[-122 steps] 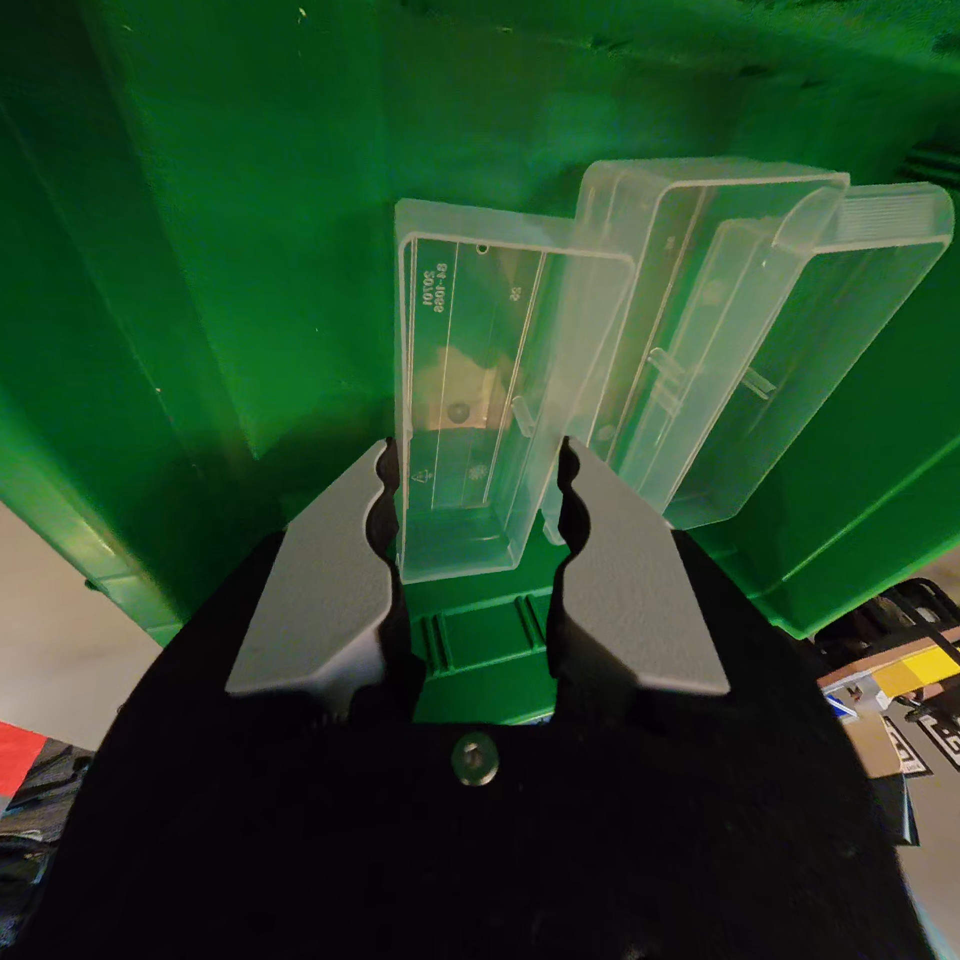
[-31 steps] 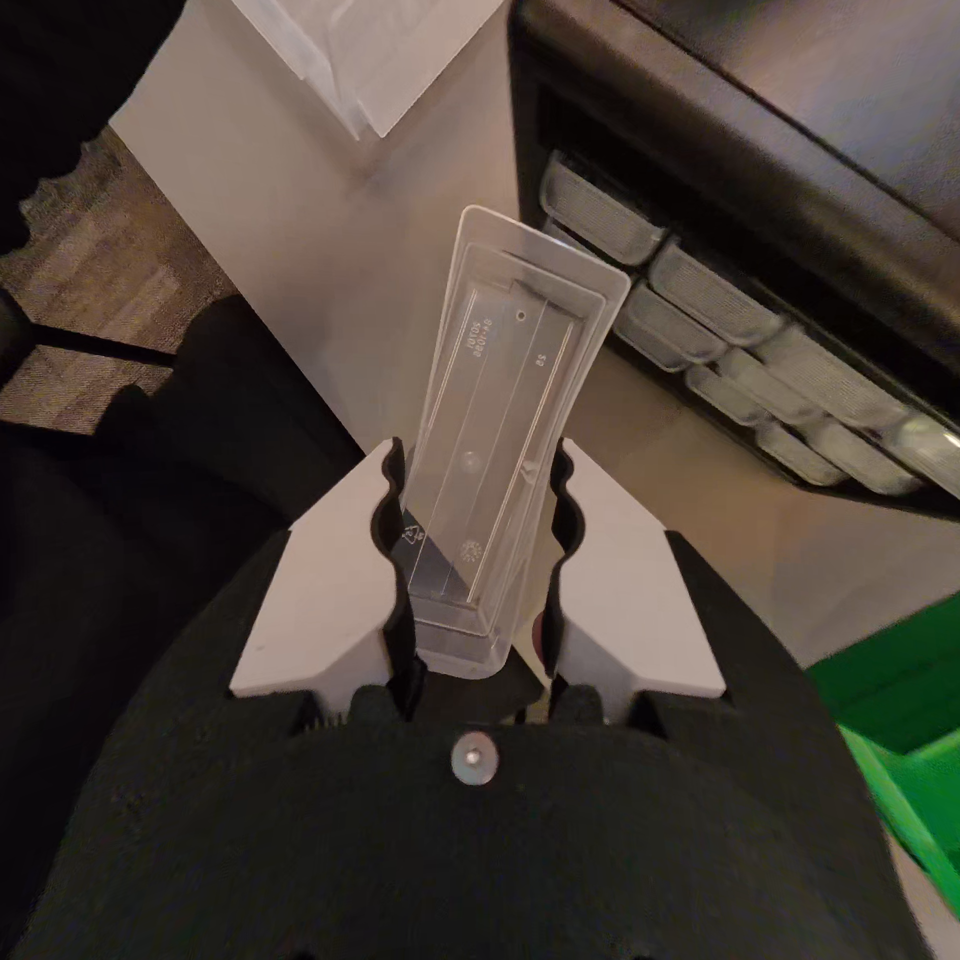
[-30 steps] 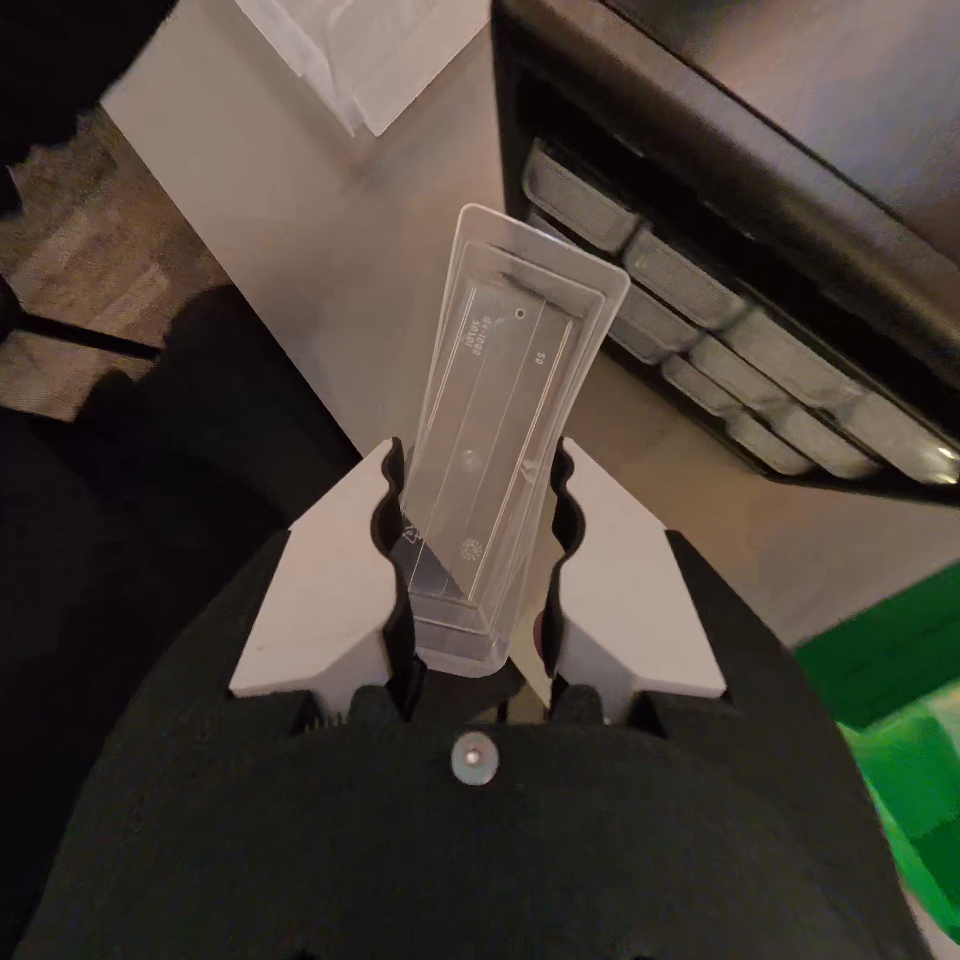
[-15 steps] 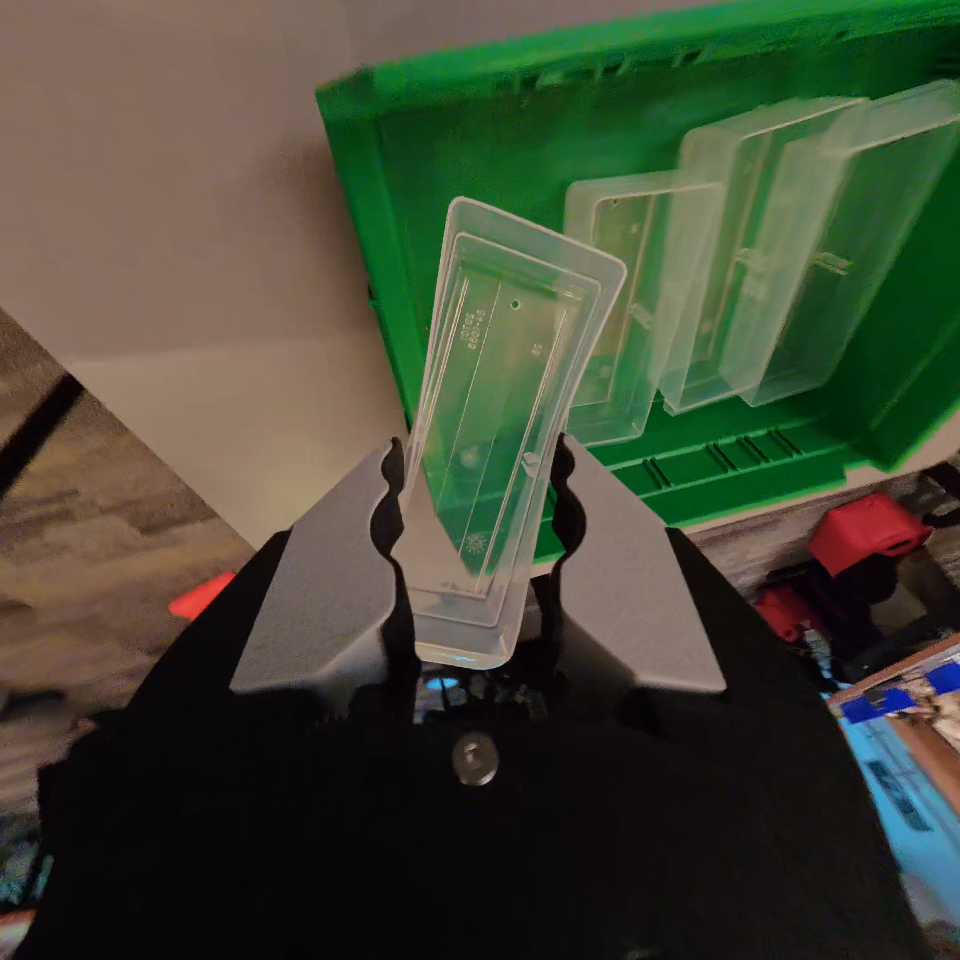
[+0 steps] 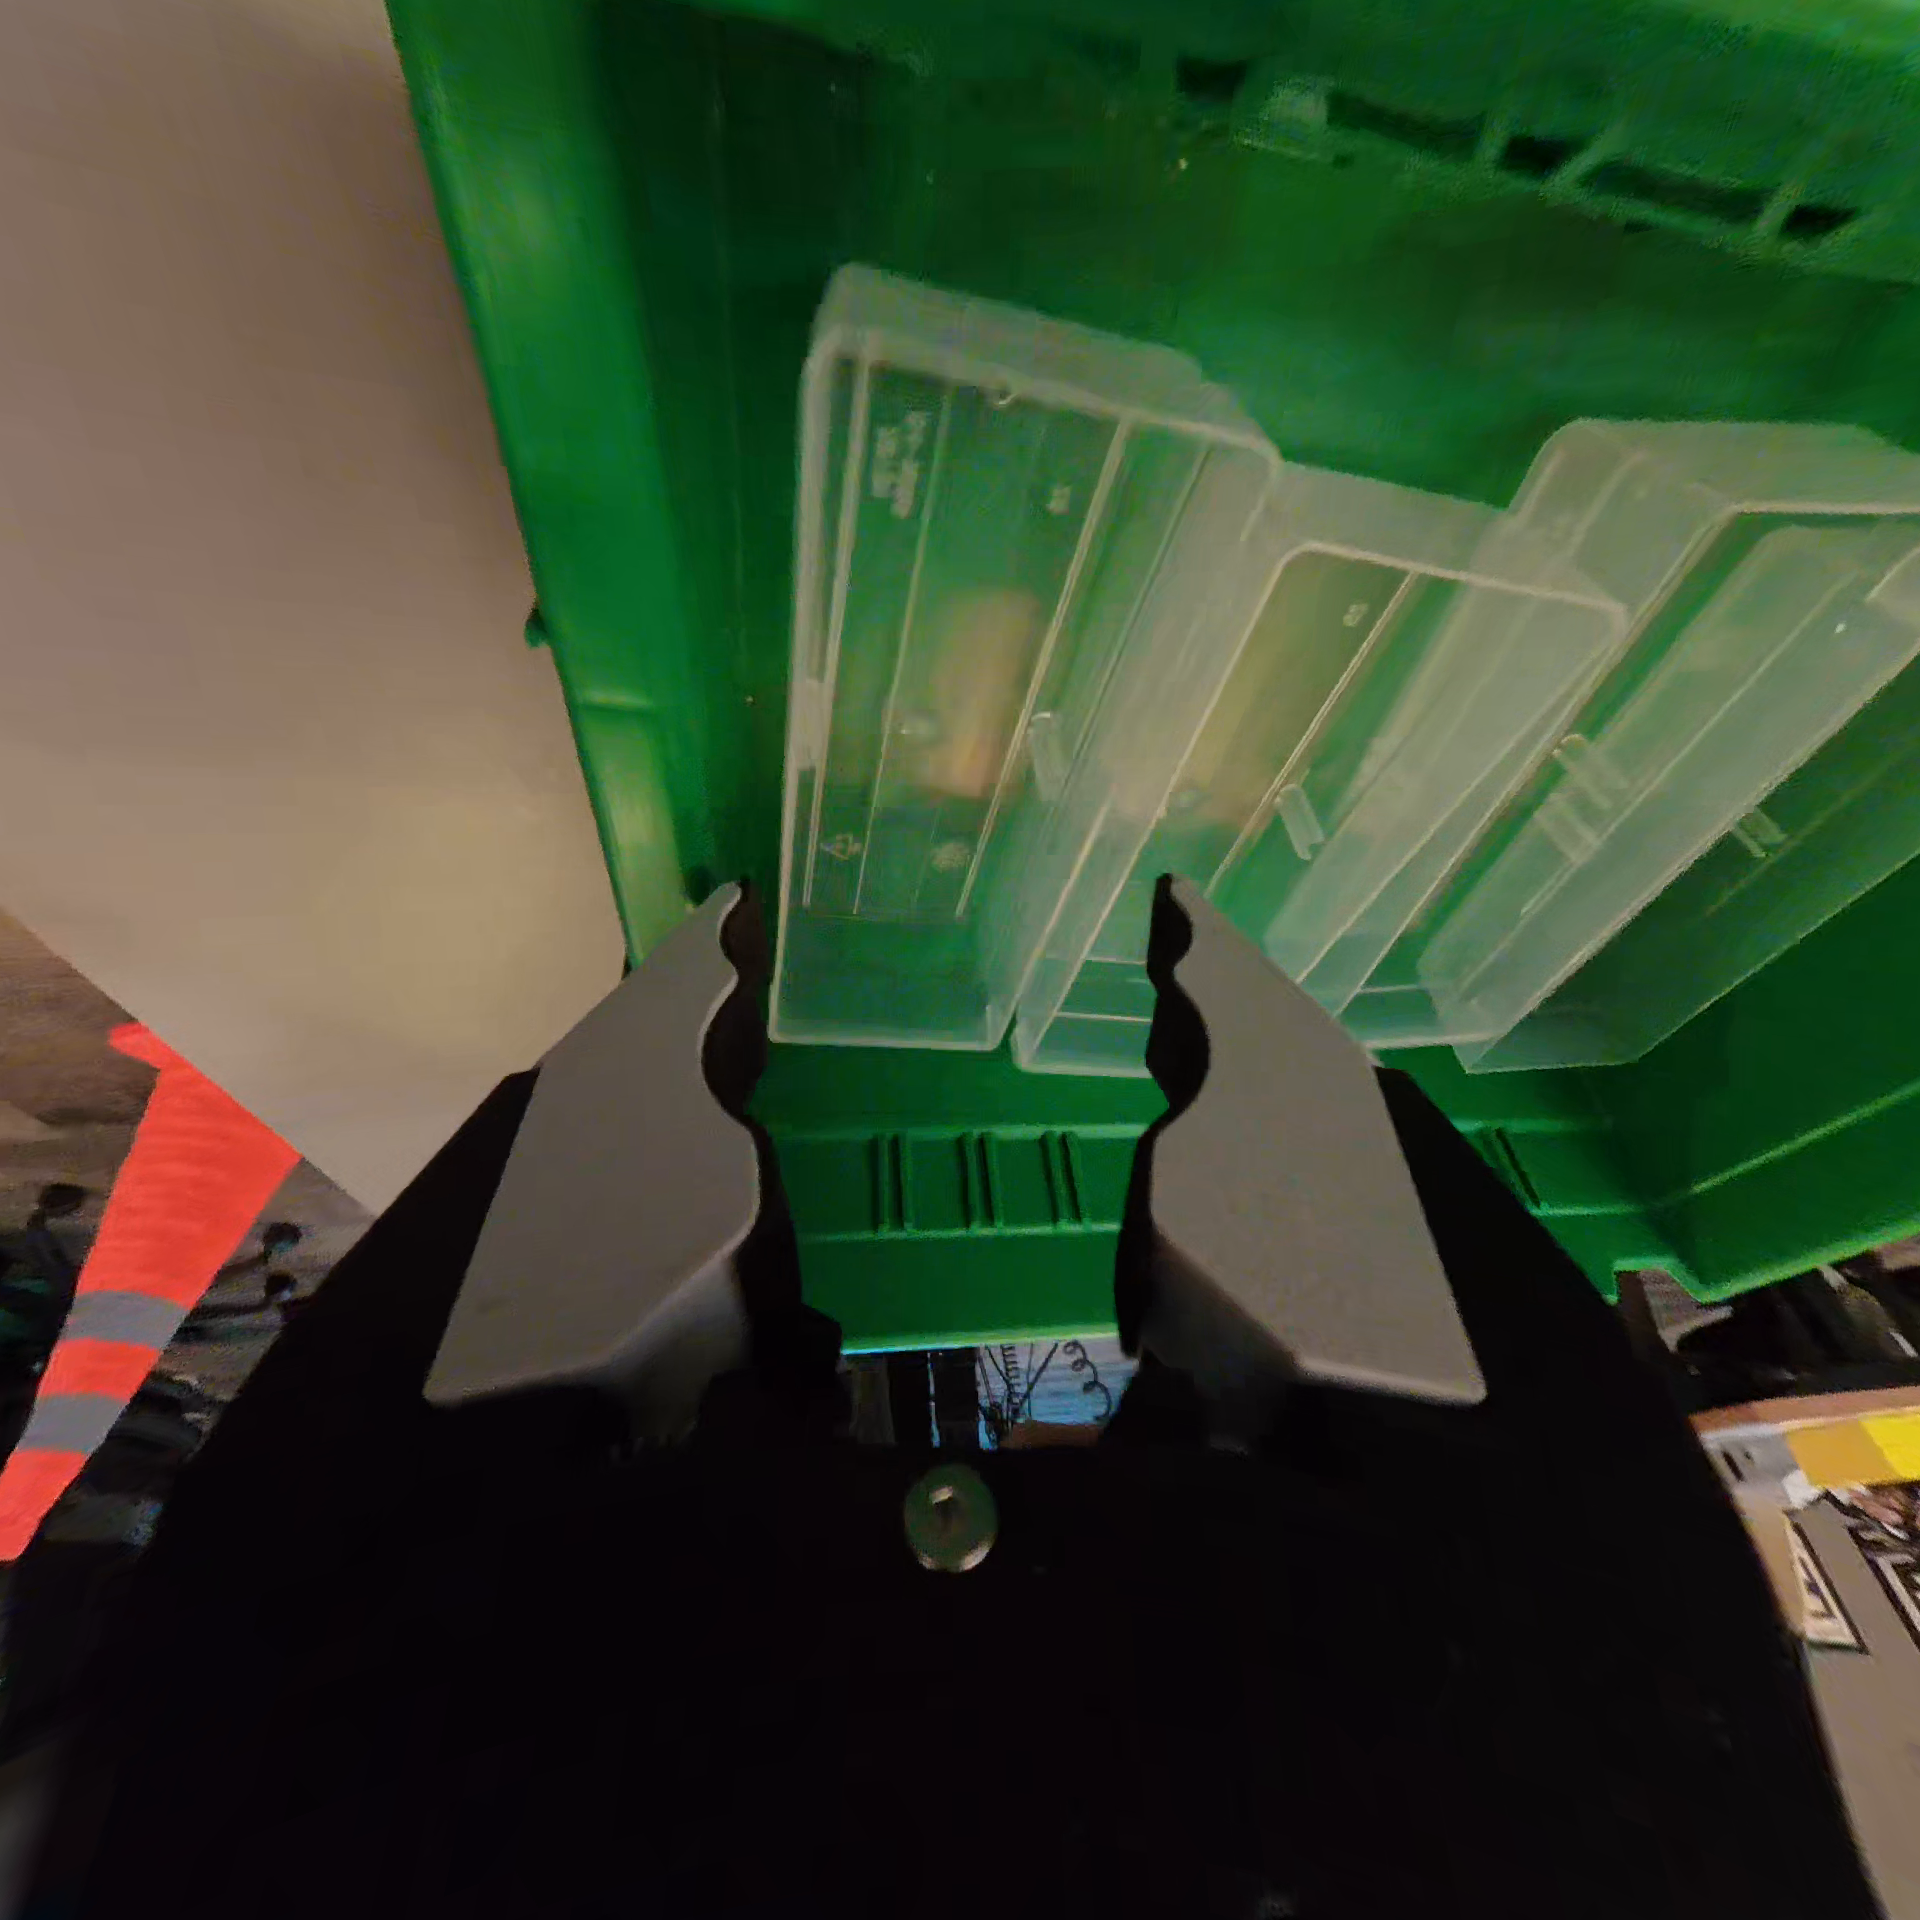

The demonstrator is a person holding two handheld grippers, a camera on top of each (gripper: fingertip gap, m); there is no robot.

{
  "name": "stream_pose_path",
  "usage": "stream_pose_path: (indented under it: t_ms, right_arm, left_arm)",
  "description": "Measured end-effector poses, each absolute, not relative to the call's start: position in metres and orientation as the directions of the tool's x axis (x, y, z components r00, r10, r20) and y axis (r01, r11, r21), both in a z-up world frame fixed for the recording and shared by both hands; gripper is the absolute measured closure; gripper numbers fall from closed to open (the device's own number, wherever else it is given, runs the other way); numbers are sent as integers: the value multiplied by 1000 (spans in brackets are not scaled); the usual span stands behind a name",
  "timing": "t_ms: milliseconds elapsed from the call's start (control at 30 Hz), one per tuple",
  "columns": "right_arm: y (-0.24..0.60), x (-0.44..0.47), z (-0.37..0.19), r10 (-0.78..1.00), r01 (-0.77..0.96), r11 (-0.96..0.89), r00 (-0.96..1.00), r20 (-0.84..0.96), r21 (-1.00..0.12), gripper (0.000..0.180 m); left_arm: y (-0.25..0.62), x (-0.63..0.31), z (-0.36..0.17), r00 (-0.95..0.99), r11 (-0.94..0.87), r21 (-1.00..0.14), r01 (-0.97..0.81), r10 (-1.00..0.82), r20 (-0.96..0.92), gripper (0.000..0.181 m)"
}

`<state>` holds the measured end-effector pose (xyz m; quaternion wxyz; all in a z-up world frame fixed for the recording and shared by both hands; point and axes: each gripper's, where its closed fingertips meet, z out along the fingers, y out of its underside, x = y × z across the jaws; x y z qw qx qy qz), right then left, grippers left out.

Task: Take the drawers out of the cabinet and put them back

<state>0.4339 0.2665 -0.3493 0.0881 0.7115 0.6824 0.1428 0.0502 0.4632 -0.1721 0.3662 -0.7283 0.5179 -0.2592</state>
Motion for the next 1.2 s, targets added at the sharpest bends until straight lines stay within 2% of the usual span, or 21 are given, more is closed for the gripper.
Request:
stream_pose_path:
  t_ms: [33, 167, 300, 367, 467, 567, 700, 867, 933, 1067, 1200]
  right_arm:
    - [267, 434, -347, 995, 946, -50, 20, 95, 320, 103]
    - [278, 431, -324, 978, 952, -94, 34, 207, 290, 103]
    - [298, 426, -278, 881, 944, -319, 262, 395, 86, 99]
    - [305, 434, -255, 777, 892, -450, 416, 473, -44, 103]
    - [302, 462, -237, 614, 789, -588, 578, 538, -176, 103]
    - [289, 476, -235, 513, 718, -631, 671, 535, -294, 103]
    - [273, 504, -242, 369, 614, -694, 751, 547, -375, 102]
    - [267, 509, -243, 204, 425, -686, 892, 404, -591, 110]
    - [270, 479, -226, 220, 418, -606, 906, 362, -677, 110]
    - [291, 377, -196, 375, 372, -436, 903, 210, -820, 103]
    - [305, 249, -197, 627, 297, -412, 779, -31, -862, 79]
  left_arm:
    - [463, 50, -172, 328, -196, -799, -568, -945, -2, 165]
    - [463, 50, -173, 329, -200, -794, -574, -944, 0, 165]
    - [465, 50, -172, 342, -200, -802, -562, -940, -5, 162]
    - [470, 47, -170, 366, -182, -811, -556, -930, -42, 151]
    - [469, 42, -162, 401, -148, -833, -532, -911, -94, 131]
    - [459, 30, -145, 429, -107, -862, -495, -893, -135, 130]
    - [447, -5, -125, 504, -108, -894, -434, -852, -143, 127]
    - [428, -64, -128, 609, -153, -901, -405, -781, -141, 122]
    - [415, -82, -133, 634, -182, -909, -375, -766, -108, 121]
    - [386, -93, -151, 667, -256, -928, -270, -745, 12, 119]
    - [367, -79, -169, 669, -310, -938, -152, -731, 133, 123]
